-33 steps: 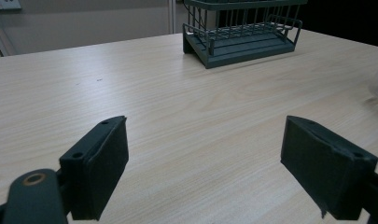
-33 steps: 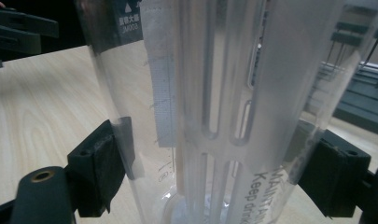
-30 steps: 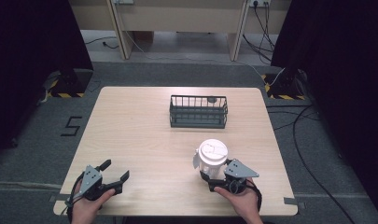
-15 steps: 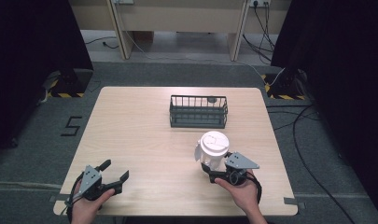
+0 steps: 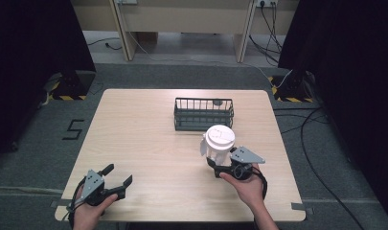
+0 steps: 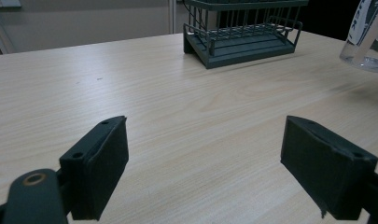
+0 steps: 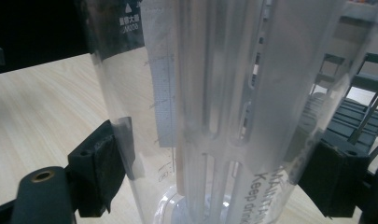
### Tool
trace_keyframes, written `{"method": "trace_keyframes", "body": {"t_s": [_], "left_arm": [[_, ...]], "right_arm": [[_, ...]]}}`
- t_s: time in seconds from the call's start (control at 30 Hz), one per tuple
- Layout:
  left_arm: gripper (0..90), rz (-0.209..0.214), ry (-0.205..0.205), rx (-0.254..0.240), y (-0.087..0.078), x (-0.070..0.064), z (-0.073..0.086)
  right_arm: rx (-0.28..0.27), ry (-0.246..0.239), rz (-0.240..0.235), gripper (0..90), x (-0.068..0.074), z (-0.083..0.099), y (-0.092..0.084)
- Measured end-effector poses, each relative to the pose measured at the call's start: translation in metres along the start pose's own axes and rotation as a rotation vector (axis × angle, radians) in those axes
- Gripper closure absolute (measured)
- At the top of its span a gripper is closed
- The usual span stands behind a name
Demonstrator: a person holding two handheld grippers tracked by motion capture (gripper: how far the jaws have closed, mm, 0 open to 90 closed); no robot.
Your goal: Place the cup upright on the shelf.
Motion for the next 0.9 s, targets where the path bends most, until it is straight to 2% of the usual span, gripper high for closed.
{"method": "trace_keyframes", "body": {"t_s": [0.9], "left_arm": [[14.7, 0.0, -0.007, 0.0, 0.0, 0.0, 0.0]], "right_arm": [[0.002, -0.001, 0.055, 18.9, -0.024, -0.024, 0.023]]}}
Point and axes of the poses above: each handheld gripper's, and its own axes: y roughly forward along the jaws, z roughly out of its underside, x roughly to its left, the point moved 3 cm from there along y, roughly forward along the jaws, and after that the axes turned 2 degrees about -x, right-handed, at the moved point
